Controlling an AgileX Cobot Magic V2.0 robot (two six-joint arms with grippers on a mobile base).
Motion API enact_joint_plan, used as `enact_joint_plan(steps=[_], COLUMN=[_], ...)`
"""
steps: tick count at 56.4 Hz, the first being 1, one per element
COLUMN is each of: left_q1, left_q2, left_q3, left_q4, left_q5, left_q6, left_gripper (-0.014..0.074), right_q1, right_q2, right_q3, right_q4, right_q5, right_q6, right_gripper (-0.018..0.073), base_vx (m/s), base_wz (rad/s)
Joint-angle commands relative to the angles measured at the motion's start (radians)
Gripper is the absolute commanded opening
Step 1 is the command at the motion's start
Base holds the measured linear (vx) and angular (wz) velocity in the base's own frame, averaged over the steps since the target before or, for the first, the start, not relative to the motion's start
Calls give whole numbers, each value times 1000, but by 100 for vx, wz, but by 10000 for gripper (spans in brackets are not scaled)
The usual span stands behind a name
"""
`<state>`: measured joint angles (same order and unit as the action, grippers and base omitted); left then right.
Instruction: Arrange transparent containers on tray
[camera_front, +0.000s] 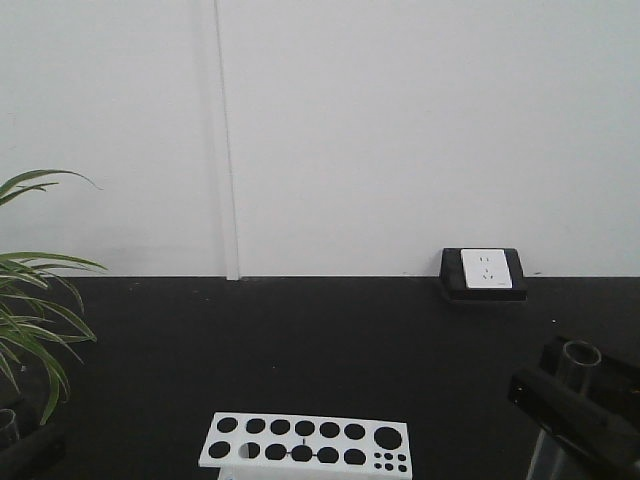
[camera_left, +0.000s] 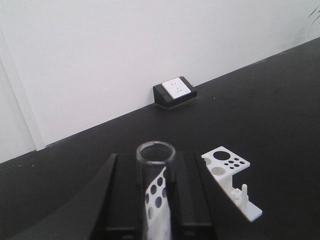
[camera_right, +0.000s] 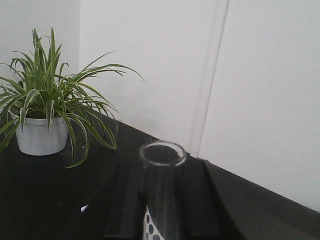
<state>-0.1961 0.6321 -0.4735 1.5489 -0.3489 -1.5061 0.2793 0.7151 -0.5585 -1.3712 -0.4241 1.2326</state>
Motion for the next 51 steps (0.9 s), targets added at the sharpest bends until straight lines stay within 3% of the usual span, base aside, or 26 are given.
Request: enact_joint_plan(steps=[1, 51], left_q1=[-4, -4], left_q2=[-2, 0], left_q3=[-29, -29], left_q4=[-32, -32], left_q5=[-3, -3], left_q6=[-12, -12], left_gripper=[-1, -1], right_q1=[0, 0], right_q2=[-6, -6], right_q3=[-30, -30], right_q4=[27, 27], right_q5=[-12, -9], right_q6=[-3, -3], right_gripper=[-13, -13], base_vx=[0, -7], base_wz=[0, 1])
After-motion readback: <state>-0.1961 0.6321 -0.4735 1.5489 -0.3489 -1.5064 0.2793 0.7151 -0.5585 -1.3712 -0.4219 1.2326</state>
